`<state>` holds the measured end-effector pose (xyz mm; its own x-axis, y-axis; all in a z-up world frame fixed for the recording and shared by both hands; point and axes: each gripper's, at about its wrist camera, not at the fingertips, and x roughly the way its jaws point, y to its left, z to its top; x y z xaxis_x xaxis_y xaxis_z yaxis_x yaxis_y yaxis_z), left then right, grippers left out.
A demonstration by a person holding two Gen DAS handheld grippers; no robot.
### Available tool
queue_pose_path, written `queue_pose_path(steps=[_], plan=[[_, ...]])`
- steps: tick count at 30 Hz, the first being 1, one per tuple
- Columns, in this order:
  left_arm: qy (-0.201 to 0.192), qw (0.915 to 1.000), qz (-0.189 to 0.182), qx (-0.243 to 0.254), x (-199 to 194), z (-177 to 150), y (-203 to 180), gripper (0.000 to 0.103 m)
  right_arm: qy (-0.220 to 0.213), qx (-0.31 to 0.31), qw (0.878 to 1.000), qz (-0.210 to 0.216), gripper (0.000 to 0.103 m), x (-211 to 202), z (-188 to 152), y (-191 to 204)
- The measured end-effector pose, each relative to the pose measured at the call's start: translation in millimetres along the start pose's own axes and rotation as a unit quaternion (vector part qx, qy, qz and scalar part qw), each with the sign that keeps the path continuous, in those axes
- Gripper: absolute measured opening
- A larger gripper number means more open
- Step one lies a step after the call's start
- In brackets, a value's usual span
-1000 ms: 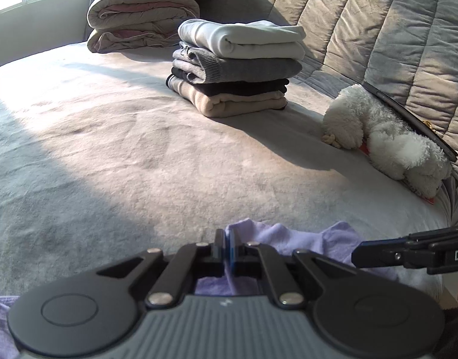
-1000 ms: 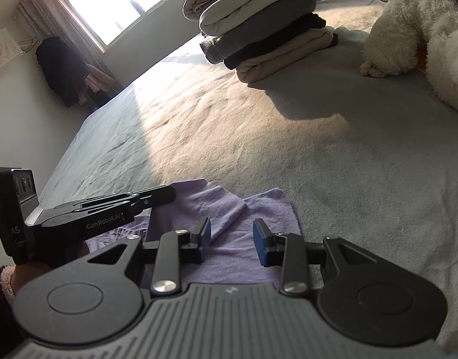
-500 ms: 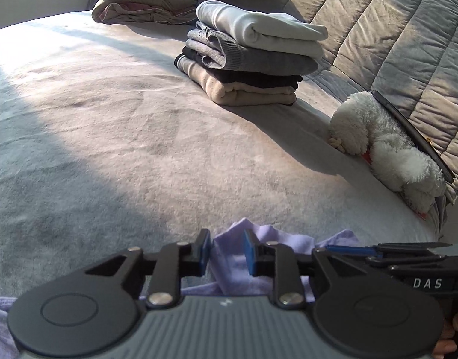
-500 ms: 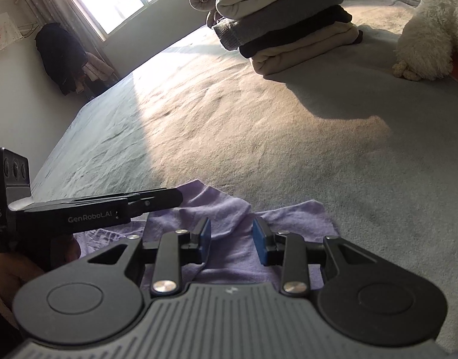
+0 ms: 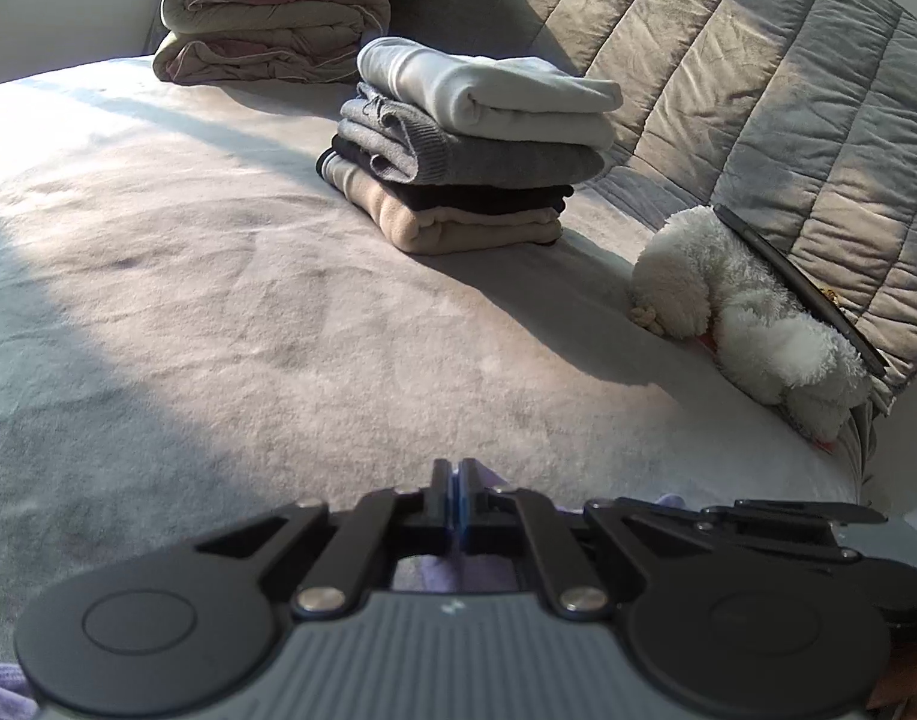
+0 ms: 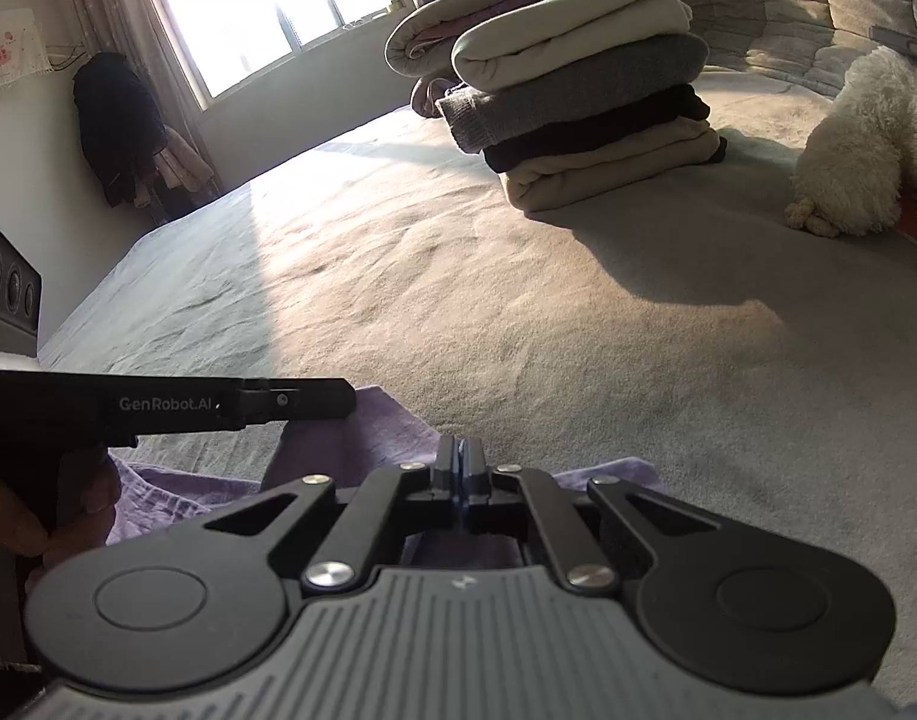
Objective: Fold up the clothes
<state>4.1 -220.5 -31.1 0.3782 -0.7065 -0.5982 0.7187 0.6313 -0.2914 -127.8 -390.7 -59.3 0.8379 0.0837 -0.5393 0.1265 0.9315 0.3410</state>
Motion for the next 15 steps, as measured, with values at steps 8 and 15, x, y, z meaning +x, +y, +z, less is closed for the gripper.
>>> queue_pose_path(steps=[8,15], plan=[[-0.066,0.9953,-0.04,0.059,-29,19,-43,0.001,-0.077,-0.001,0.997,0.011,0.001,-65,4,1],[-0.054,0.9915,-0.046,0.109,-11,18,-83,0.001,-0.092,0.016,0.996,0.005,0.001,-106,2,-15]])
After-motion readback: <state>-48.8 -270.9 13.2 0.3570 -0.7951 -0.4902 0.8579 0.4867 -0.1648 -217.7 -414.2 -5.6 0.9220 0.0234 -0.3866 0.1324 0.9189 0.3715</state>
